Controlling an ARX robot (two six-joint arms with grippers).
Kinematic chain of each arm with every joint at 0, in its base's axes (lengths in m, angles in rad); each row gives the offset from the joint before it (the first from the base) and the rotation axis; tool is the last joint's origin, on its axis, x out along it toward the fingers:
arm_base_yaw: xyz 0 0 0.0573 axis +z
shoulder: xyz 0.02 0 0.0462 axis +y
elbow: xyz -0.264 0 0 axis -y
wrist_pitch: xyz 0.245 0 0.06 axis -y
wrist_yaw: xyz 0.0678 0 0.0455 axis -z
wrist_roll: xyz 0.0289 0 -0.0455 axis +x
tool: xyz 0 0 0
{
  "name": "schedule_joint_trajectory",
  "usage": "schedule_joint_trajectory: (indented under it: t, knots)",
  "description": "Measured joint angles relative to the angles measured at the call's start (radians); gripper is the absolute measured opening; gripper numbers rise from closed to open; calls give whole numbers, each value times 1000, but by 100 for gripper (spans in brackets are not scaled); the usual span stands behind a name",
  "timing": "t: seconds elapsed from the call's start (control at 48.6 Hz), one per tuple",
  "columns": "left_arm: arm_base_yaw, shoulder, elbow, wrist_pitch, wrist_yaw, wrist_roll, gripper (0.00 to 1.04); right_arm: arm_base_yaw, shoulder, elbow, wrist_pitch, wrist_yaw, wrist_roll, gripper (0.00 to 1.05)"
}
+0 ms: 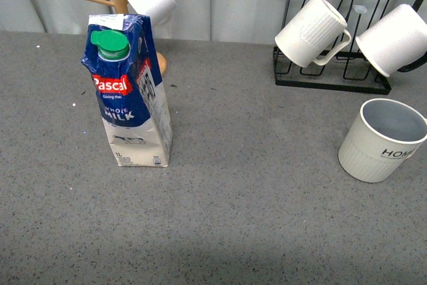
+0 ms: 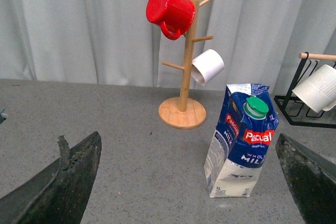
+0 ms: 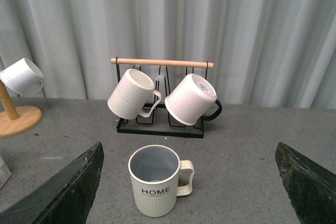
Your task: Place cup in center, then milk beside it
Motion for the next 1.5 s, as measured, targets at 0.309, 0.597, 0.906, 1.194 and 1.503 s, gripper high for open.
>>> schedule_joint_trajectory:
  t: [0.309, 0.597, 0.906, 1.194, 1.503]
  knots:
    - [0, 0, 0, 0, 0, 0, 98, 0, 0, 0, 0, 0, 0, 96]
    - [0, 0, 0, 0, 0, 0, 98, 0, 0, 0, 0, 0, 0, 96]
    - [0, 0, 0, 0, 0, 0, 98, 0, 0, 0, 0, 0, 0, 96]
    - [0, 0, 0, 0, 0, 0, 98, 15, 472, 79, 269, 247, -145, 96]
    - [0, -1, 0, 0, 0, 0, 98, -82, 1251, 413, 365, 20, -162, 96]
